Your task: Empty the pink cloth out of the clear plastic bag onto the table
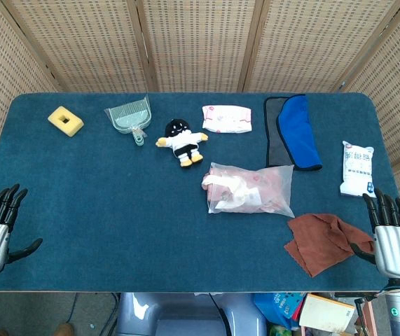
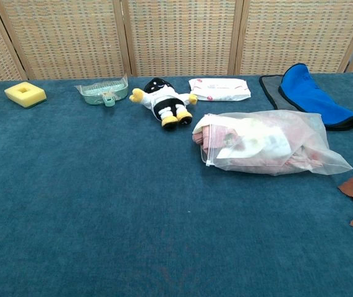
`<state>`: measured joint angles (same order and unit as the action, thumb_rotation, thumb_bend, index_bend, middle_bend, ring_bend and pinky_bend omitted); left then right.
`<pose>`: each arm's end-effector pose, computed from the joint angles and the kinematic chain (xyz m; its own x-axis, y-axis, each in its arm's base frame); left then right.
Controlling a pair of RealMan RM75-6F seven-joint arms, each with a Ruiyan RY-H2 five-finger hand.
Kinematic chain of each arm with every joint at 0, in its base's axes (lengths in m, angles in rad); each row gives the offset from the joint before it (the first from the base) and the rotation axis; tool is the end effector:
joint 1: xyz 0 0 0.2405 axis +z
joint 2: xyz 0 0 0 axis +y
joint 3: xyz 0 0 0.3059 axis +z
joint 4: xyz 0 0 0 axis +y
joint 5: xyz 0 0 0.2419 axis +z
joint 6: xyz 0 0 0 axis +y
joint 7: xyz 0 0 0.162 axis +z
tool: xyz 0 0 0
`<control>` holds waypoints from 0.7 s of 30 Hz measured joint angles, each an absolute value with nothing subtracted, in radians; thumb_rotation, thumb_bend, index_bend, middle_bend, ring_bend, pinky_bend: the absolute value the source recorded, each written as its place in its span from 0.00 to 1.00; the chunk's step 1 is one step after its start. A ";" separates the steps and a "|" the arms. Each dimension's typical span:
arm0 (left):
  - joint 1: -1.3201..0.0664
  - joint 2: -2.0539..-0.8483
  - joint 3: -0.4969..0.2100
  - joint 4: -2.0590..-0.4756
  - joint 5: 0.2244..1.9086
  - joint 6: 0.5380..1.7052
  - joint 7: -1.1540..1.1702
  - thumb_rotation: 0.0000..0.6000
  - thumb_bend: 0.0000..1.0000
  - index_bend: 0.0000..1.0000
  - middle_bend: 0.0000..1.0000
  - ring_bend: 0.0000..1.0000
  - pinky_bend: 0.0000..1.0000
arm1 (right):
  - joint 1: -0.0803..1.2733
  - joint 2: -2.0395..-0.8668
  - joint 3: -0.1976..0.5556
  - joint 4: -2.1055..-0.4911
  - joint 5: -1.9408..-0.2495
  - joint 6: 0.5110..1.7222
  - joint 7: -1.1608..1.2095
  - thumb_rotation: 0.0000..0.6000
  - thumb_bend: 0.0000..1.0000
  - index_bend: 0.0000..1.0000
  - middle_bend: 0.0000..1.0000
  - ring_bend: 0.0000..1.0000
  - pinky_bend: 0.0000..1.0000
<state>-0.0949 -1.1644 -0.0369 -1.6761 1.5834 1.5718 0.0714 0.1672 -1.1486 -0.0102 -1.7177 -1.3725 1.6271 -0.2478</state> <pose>-0.3306 0.2030 0.1356 0.3583 -0.0731 0.9307 0.9257 -0.1019 -0.3644 -0.3424 -0.2162 0.1490 0.4986 0.0791 0.8632 -0.8667 0.0600 0.4952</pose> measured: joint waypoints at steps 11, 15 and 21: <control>-0.098 -1.163 -0.052 -1.668 1.555 1.562 0.062 1.00 0.18 0.00 0.00 0.00 0.00 | 0.244 -1.154 0.016 -1.722 -1.420 1.481 -0.226 1.00 0.00 0.00 0.00 0.00 0.00; -0.101 -1.162 -0.060 -1.666 1.539 1.556 0.058 1.00 0.18 0.00 0.00 0.00 0.00 | 0.347 -1.164 0.067 -1.721 -1.409 1.341 -0.222 1.00 0.00 0.00 0.00 0.00 0.00; -0.106 -1.163 -0.071 -1.661 1.515 1.539 0.055 1.00 0.18 0.00 0.00 0.00 0.00 | 0.559 -1.234 0.172 -1.690 -1.268 1.065 -0.279 1.00 0.00 0.00 0.00 0.00 0.00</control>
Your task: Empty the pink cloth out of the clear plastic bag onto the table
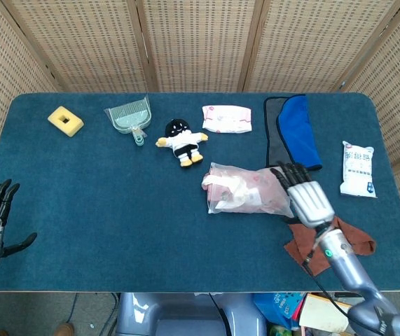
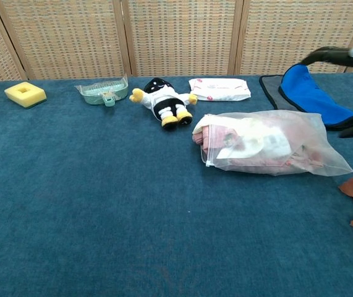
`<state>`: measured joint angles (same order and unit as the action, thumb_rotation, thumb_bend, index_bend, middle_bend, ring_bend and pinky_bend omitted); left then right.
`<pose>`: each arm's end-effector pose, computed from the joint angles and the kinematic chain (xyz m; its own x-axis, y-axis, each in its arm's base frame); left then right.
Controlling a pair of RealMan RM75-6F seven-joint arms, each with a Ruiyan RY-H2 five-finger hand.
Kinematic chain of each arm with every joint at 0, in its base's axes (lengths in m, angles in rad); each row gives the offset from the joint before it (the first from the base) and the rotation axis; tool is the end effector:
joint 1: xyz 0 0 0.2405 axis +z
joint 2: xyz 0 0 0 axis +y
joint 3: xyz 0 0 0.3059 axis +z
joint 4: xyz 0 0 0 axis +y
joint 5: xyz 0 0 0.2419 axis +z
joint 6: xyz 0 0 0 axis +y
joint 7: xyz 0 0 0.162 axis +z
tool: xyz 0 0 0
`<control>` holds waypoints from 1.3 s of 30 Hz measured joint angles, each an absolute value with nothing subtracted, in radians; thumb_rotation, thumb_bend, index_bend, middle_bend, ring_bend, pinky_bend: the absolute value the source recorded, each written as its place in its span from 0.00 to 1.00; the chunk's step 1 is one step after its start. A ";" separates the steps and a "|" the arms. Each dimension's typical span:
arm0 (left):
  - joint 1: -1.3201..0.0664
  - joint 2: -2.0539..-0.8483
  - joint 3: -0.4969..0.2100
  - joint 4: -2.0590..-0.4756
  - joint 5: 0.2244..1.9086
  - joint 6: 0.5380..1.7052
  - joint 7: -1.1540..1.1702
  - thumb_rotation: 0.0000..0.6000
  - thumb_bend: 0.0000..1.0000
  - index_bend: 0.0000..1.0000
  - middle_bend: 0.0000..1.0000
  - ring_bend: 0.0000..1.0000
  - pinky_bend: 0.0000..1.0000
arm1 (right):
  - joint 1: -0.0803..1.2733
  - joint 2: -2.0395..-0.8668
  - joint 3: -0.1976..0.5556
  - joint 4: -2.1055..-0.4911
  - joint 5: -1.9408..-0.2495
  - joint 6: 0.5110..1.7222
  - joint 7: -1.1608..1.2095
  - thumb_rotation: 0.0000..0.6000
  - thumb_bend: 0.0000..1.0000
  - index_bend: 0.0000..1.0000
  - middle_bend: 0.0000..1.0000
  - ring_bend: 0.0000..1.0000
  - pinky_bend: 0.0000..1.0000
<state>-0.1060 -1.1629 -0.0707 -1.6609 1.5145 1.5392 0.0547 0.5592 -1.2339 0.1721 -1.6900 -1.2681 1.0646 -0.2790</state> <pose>-0.3409 0.2160 0.1411 0.3561 -0.0742 0.9315 0.9318 -0.0470 -0.3600 -0.2305 -0.3667 0.0642 0.4765 -0.1427 0.8675 -0.8510 -0.3224 0.4145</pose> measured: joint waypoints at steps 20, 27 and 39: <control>-0.155 -1.179 -0.103 -1.626 1.402 1.419 0.062 1.00 0.18 0.00 0.00 0.00 0.00 | 1.000 -1.515 0.235 -1.435 -0.438 0.759 -0.702 1.00 0.00 0.00 0.00 0.00 0.00; -0.162 -1.187 -0.106 -1.619 1.392 1.410 0.068 1.00 0.18 0.00 0.00 0.00 0.00 | 1.062 -1.593 0.197 -1.313 -0.354 0.734 -0.730 1.00 0.00 0.01 0.12 0.08 0.06; -0.177 -1.207 -0.109 -1.604 1.372 1.388 0.085 1.00 0.18 0.00 0.00 0.00 0.00 | 1.034 -1.654 0.177 -1.226 -0.583 0.760 -0.593 1.00 0.76 0.61 0.66 0.60 0.66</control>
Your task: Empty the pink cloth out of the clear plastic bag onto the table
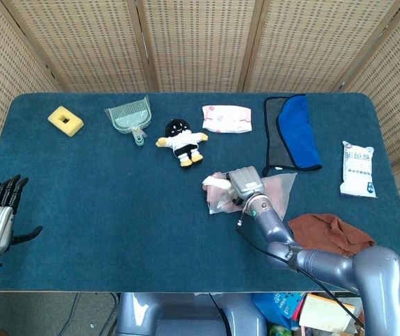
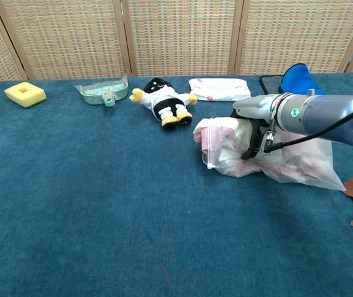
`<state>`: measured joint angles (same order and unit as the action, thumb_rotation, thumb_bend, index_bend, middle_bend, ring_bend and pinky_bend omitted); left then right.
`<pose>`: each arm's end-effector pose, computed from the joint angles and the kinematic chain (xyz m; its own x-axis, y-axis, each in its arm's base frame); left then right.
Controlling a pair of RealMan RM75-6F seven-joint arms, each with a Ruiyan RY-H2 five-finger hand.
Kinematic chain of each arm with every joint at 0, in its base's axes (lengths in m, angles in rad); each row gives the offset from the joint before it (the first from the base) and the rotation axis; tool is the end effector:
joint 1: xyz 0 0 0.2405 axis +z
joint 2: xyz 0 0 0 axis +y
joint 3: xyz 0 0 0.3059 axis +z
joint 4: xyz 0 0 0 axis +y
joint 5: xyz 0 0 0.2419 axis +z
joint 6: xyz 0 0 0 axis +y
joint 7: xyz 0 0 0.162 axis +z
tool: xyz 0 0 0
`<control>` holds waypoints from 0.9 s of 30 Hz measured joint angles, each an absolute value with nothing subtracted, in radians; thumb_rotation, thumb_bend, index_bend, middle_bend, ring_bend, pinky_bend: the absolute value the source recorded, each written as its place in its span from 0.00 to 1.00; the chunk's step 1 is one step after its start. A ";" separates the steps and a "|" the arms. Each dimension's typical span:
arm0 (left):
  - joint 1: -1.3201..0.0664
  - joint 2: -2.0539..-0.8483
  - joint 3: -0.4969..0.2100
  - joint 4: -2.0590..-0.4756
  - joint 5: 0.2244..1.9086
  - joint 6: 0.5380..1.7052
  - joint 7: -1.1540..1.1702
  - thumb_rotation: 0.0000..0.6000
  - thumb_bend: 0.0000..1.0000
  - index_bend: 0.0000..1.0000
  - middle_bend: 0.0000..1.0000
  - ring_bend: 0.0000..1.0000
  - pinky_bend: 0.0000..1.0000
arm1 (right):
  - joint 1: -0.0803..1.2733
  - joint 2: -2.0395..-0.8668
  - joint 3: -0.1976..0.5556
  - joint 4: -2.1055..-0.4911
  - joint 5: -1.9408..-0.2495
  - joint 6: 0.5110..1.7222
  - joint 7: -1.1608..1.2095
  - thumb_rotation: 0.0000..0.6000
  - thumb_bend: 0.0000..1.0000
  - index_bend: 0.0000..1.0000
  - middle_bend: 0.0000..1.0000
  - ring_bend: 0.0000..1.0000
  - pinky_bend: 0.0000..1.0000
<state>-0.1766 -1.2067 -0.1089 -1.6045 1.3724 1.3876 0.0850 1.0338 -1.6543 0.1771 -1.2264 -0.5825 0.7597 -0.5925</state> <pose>-0.3583 0.2517 0.1203 0.3777 0.0209 0.9257 0.9254 0.0234 -0.3782 -0.1517 -0.4786 -0.0926 0.5563 -0.3917 0.7328 -0.8309 -0.2742 0.4842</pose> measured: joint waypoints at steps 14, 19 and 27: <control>-0.304 -1.189 -0.154 -1.577 1.530 1.360 0.042 1.00 0.19 0.03 0.00 0.00 0.00 | 0.944 -1.536 0.237 -1.348 -1.163 0.746 -0.032 1.00 0.77 0.61 0.66 0.61 0.66; -0.412 -1.184 -0.185 -1.551 1.565 1.269 -0.014 1.00 0.19 0.13 0.00 0.00 0.00 | 0.984 -1.518 0.288 -1.373 -1.225 0.709 0.059 1.00 0.77 0.61 0.66 0.61 0.66; -0.562 -1.212 -0.218 -1.544 1.559 1.094 -0.088 1.00 0.19 0.26 0.00 0.00 0.00 | 1.040 -1.563 0.323 -1.355 -1.178 0.680 0.057 1.00 0.77 0.61 0.66 0.61 0.66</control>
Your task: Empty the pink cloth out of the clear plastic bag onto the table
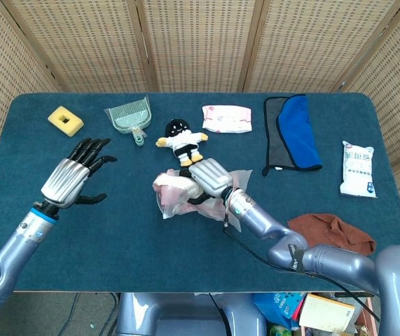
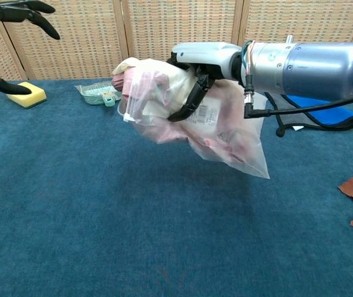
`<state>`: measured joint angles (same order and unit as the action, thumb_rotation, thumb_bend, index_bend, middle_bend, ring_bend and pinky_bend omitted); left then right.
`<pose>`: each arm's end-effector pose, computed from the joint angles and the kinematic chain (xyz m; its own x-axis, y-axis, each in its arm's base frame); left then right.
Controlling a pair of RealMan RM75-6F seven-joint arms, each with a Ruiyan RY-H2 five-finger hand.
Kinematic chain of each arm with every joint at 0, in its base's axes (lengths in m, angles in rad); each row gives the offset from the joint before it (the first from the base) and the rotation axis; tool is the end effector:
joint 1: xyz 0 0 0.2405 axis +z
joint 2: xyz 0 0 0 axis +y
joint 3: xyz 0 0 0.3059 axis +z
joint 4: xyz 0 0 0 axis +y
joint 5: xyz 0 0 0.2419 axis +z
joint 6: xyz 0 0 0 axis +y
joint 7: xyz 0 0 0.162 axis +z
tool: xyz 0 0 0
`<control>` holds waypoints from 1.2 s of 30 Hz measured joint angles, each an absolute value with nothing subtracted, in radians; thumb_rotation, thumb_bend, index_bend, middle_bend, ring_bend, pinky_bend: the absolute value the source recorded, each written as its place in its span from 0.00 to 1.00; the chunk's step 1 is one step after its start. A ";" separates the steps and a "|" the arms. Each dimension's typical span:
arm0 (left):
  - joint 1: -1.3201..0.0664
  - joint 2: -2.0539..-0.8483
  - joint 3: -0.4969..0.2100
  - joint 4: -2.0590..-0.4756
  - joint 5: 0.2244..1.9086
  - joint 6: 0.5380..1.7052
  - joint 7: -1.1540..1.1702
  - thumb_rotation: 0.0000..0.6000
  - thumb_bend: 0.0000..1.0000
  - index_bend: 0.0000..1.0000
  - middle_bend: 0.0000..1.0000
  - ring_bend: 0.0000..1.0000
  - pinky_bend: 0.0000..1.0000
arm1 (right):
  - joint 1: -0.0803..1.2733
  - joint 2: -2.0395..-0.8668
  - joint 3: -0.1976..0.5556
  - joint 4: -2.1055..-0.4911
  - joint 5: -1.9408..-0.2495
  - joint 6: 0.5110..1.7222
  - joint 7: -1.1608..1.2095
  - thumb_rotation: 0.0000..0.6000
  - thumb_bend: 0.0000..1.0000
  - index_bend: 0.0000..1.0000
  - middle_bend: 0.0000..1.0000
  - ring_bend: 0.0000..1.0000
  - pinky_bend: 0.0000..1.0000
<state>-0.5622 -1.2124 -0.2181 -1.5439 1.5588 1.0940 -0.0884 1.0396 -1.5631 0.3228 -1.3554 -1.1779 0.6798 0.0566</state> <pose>-0.2215 0.3864 0.0916 0.3660 0.0688 0.9281 0.8299 -0.4755 -0.2920 -0.0423 -0.4680 -0.0593 0.2791 -0.3966 0.8745 -0.8411 -0.5404 0.0233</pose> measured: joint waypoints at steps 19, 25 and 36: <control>-0.742 -1.392 -0.271 -1.541 1.371 0.931 -0.055 1.00 0.19 0.33 0.00 0.00 0.00 | 1.078 -1.580 0.338 -1.357 -1.074 0.693 -0.021 1.00 0.77 0.61 0.66 0.61 0.66; -0.763 -1.428 -0.272 -1.529 1.348 0.932 -0.030 1.00 0.19 0.33 0.00 0.00 0.00 | 1.077 -1.570 0.338 -1.375 -1.064 0.700 -0.024 1.00 0.77 0.61 0.66 0.61 0.66; -0.795 -1.494 -0.273 -1.501 1.310 0.935 -0.015 1.00 0.38 0.56 0.00 0.00 0.00 | 1.077 -1.564 0.334 -1.400 -1.043 0.705 -0.023 1.00 0.77 0.61 0.66 0.60 0.66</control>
<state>-0.7948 -1.4941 -0.2733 -1.5014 1.3104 0.9351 -0.0152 1.0766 -1.5636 0.3345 -1.3996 -1.0429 0.7047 -0.0227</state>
